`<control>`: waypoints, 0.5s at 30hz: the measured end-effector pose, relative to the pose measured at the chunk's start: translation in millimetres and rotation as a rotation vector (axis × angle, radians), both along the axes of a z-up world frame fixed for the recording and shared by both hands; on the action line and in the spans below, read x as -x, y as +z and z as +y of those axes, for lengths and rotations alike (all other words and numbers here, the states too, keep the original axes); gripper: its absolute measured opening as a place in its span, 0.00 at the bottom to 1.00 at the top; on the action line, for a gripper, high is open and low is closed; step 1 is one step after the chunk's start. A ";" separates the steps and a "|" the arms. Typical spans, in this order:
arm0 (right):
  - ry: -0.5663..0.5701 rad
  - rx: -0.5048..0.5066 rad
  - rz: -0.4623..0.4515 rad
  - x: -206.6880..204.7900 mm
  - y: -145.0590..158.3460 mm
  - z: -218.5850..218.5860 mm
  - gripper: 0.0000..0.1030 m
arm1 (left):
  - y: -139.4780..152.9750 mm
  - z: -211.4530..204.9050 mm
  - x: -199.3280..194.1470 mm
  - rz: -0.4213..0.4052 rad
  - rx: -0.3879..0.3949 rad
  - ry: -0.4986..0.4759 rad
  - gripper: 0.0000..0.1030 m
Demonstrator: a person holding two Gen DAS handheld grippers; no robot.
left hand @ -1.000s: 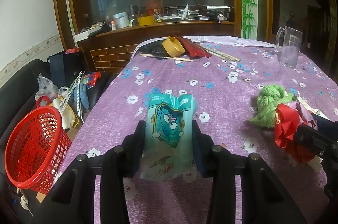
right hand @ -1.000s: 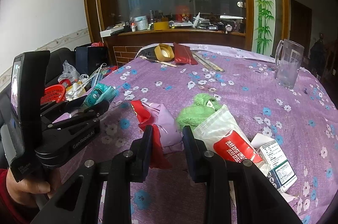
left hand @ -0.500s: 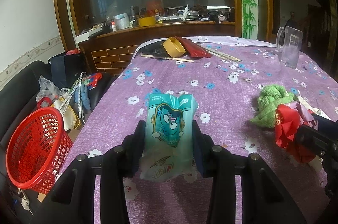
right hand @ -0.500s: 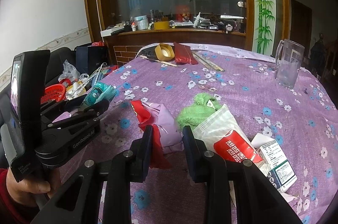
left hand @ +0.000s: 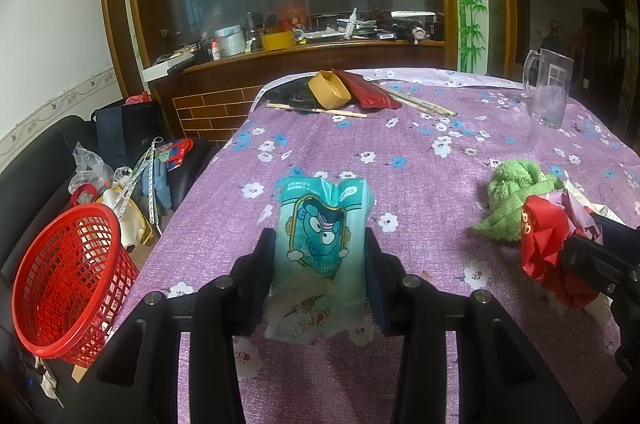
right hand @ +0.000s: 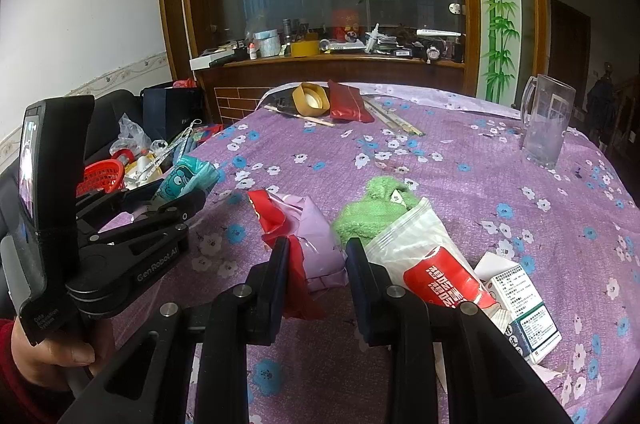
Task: Collect trash
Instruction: 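Hold the wet-wipe pack in the left tool and the red bag in the right tool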
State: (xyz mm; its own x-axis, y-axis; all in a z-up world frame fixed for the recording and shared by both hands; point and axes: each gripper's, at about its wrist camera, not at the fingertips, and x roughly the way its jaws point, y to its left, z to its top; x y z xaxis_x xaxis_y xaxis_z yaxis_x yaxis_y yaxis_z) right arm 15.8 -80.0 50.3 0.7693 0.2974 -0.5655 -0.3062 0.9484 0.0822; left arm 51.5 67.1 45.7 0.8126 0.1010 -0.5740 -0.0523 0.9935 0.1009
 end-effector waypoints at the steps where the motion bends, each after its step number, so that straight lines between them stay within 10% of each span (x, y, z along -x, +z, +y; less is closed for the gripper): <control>1: 0.000 0.000 0.000 0.2 0.2 0.5 0.30 | 0.1 0.4 0.1 0.000 -0.002 0.001 0.39; 15: -0.001 0.004 -0.004 1.1 1.5 0.9 0.31 | 0.2 0.4 0.7 -0.001 0.001 -0.001 0.39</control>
State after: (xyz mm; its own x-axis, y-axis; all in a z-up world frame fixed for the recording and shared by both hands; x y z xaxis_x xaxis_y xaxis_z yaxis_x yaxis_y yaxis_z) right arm 14.7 -79.2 51.9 0.7717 0.2939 -0.5640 -0.3053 0.9491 0.0769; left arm 50.7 67.5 46.0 0.8130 0.1000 -0.5736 -0.0517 0.9937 0.0999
